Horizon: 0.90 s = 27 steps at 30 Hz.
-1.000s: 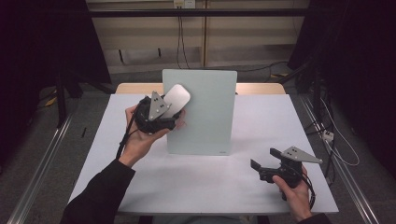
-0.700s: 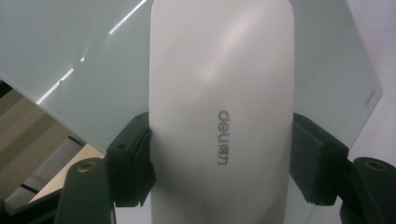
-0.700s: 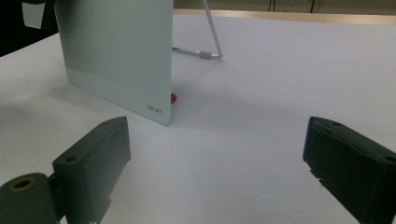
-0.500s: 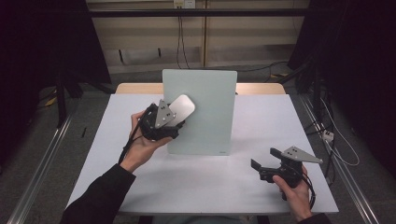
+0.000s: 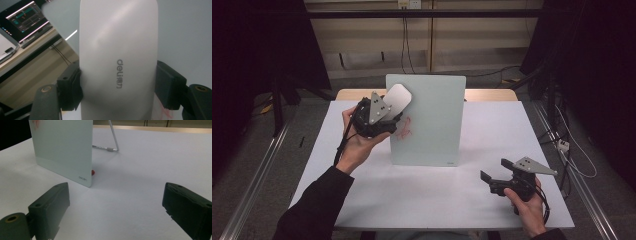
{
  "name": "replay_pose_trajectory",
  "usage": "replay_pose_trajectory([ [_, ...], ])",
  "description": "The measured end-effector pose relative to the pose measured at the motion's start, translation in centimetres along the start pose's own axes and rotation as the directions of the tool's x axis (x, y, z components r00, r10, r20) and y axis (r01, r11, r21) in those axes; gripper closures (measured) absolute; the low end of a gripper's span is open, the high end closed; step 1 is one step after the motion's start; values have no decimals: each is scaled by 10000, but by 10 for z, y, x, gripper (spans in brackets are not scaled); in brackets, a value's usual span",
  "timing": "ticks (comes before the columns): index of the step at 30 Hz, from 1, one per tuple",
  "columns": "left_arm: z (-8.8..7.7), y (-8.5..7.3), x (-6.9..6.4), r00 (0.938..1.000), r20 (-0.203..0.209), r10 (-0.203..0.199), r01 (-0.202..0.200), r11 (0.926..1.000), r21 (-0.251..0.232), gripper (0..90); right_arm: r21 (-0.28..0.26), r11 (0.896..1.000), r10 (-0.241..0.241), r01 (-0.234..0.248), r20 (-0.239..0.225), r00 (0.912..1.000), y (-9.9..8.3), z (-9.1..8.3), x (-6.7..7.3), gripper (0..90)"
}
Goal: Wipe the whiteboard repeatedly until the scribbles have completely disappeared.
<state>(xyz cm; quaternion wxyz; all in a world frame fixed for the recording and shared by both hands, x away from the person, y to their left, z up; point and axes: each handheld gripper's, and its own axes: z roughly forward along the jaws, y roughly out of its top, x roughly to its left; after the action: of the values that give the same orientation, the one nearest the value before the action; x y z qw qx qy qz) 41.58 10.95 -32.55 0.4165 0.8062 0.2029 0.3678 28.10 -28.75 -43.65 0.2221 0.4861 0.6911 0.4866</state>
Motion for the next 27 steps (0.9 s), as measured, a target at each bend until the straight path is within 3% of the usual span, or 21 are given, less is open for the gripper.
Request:
replay_pose_trajectory([
  [6, 2, -26, -27, 9972, 653, 351, -381, 9983, 452, 311, 7, 10000, 0, 0, -2, 10000, 0, 1, 0, 72],
  [10, 8, -37, -49, 9894, 1244, 747, -845, 9935, 760, 312, 16, 10000, -5, 5, 5, 10000, 0, 1, 0, 72],
  [13, 12, -40, -61, 9848, 1434, 978, -1114, 9897, 900, 311, 9, 10000, 4, -4, 8, 10000, 0, 1, 0, 72],
  [18, 12, -35, -55, 9837, 1649, 724, -871, 9927, 838, 311, -2, 10000, -5, 5, 9, 10000, 0, 0, 0, 72],
  [27, 10, -2, -27, 9948, 981, 272, -301, 9991, 289, 311, 8, 10000, 19, -19, -5, 10000, 0, 1, -1, 72],
])
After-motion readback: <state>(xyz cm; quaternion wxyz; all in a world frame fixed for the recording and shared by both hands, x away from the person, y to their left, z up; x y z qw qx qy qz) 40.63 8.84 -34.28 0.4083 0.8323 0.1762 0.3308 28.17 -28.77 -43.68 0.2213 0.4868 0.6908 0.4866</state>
